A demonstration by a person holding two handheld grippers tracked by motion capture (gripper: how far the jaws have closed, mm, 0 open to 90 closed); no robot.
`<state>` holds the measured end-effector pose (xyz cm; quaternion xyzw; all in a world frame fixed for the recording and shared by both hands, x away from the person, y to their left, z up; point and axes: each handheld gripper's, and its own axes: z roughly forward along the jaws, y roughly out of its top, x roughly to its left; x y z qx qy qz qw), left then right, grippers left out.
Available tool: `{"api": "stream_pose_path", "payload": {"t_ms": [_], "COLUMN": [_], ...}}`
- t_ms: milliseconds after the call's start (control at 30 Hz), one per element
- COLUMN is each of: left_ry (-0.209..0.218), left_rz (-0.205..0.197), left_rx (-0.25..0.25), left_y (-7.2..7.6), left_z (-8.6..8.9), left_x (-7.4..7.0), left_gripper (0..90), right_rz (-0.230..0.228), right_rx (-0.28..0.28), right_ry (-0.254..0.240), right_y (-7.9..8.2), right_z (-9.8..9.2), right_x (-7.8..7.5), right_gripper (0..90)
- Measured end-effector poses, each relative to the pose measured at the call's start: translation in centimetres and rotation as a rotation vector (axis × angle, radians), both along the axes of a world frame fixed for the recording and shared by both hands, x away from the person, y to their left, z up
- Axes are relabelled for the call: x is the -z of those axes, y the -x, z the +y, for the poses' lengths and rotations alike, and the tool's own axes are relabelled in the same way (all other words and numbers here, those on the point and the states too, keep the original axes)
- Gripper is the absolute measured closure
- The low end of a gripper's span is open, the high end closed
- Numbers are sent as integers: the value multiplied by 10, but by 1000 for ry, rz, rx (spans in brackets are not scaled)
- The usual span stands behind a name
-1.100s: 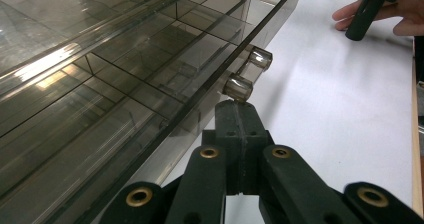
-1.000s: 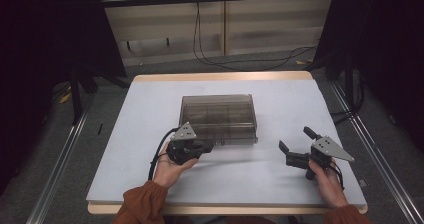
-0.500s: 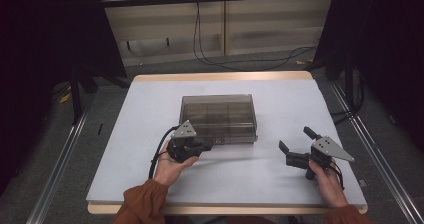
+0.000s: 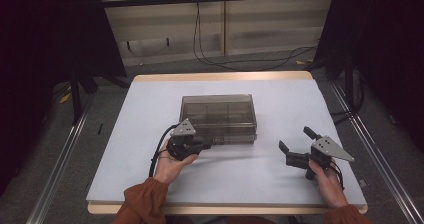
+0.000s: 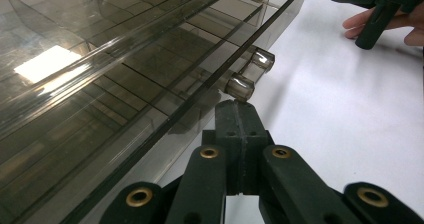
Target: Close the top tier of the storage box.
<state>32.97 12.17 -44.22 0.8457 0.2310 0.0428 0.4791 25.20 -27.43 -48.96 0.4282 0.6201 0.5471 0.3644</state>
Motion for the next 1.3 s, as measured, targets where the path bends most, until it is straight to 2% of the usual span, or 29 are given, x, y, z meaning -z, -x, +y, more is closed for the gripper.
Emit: {"api": "stream_pose_path", "payload": {"t_ms": [267, 700, 900, 1000, 1300], "left_ry": [-14, -16, -3, -17, -11], "left_rz": [-4, -6, -7, -9, -10], "left_rx": [-3, -12, -19, -24, -42], "left_y": [-5, -8, -11, -12, -13], "left_z": [-3, -3, -3, -3, -2], "left_x": [0, 0, 0, 0, -1], "left_gripper": [900, 900, 900, 900, 900], "right_rz": [1, 0, 2, 1, 0], "right_rx": [0, 0, 0, 0, 0], "right_ry": [-1, 1, -1, -1, -1], "right_y": [0, 0, 0, 0, 0], "right_z": [0, 0, 0, 0, 0], "right_x": [0, 0, 0, 0, 0], "right_gripper": [0, 0, 0, 0, 0]}}
